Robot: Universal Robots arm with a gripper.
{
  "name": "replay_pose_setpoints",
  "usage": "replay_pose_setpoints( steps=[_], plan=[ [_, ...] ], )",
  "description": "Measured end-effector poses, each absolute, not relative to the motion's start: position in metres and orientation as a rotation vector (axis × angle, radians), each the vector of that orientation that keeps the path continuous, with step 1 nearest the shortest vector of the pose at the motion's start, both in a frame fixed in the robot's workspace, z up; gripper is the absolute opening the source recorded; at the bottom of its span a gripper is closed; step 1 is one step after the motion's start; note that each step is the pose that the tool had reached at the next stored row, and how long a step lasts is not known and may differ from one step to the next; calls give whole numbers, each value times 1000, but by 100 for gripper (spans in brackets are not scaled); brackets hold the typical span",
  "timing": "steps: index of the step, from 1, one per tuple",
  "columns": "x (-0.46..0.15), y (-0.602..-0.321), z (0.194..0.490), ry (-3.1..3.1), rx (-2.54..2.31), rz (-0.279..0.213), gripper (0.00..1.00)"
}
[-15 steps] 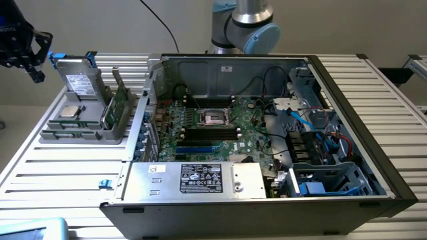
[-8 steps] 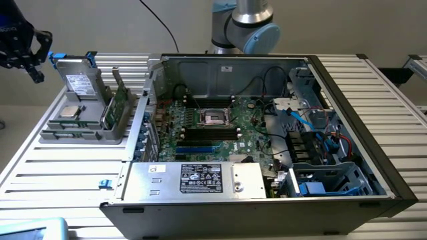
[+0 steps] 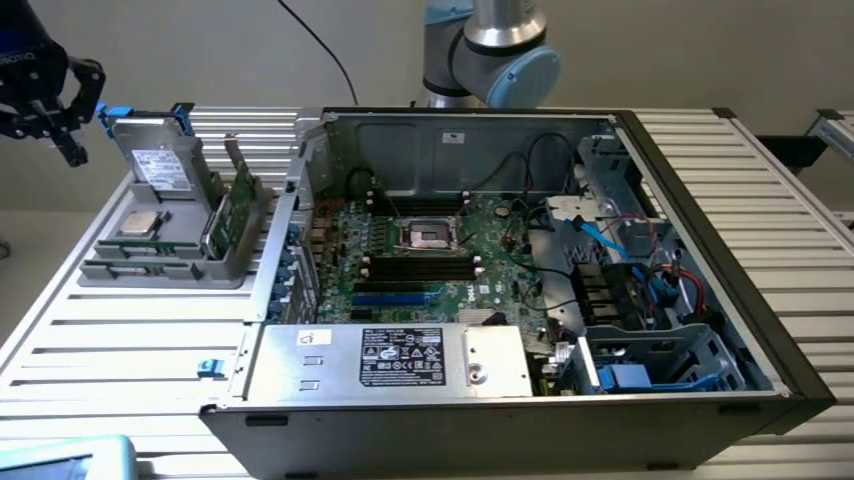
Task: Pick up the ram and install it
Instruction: 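Pick up the ram and move it above insertion slot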
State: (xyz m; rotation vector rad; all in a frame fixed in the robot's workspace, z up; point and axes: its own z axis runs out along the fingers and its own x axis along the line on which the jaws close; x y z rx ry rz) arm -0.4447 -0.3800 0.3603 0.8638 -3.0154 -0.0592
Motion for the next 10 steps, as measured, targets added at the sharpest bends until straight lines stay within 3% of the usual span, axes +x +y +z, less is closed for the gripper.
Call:
replay_pose_setpoints(
  steps=[10],
  plan=[
    [-445, -380, 360, -2921, 1135, -58, 11]
  ],
)
